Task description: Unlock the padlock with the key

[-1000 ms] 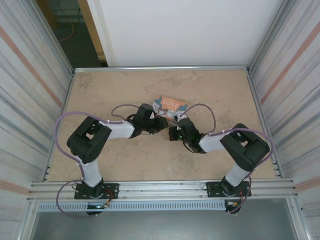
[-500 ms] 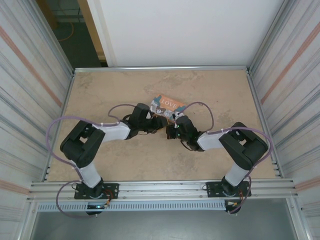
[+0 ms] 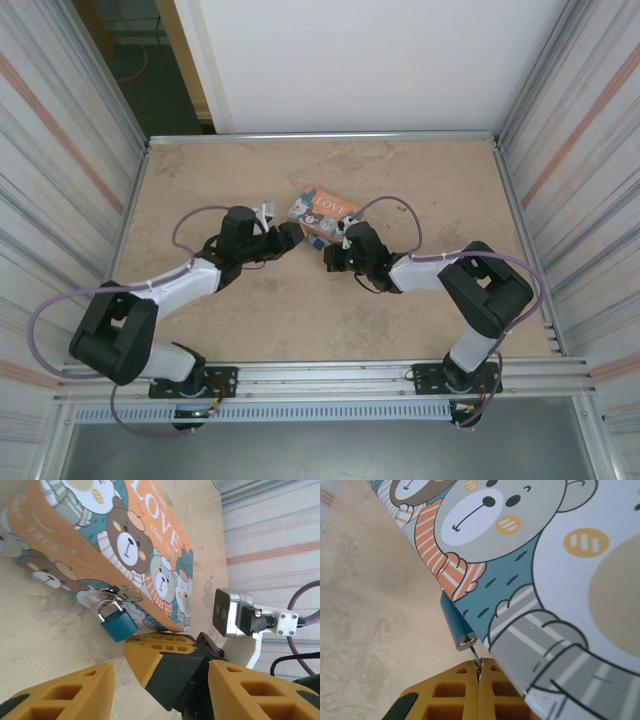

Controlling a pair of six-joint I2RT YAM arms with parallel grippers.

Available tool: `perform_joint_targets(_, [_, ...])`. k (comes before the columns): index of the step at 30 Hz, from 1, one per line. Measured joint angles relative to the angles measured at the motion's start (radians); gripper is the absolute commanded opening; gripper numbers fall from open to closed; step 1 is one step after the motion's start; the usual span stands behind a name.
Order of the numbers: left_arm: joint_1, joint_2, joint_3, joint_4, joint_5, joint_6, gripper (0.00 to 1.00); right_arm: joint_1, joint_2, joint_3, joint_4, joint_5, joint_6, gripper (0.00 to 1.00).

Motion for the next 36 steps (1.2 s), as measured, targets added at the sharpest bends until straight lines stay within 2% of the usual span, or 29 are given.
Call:
perform_joint_targets(4, [0.03,-0.016,-0.061,0.05,0.009,-0.032,0.53,0.0,0.001,0.0,-0.004,-0.024,0.056,0.0])
perform_joint_targets(8, [0.05,-0.003,-0.114,0.124,0.025,-0.09,0.48,0.0,0.001,0.0,-0.013,-0.038,0.103,0.0])
perform_joint_targets(21, [0.051,0.169,-0.156,0.354,0.076,-0.231,0.46,0.009,0.001,0.008,-0.029,-0.044,0.21,0.0])
perform_joint_targets(36, [0.024,0.346,-0.153,0.546,0.102,-0.317,0.42,0.01,0.001,0.018,-0.044,-0.045,0.235,0.0])
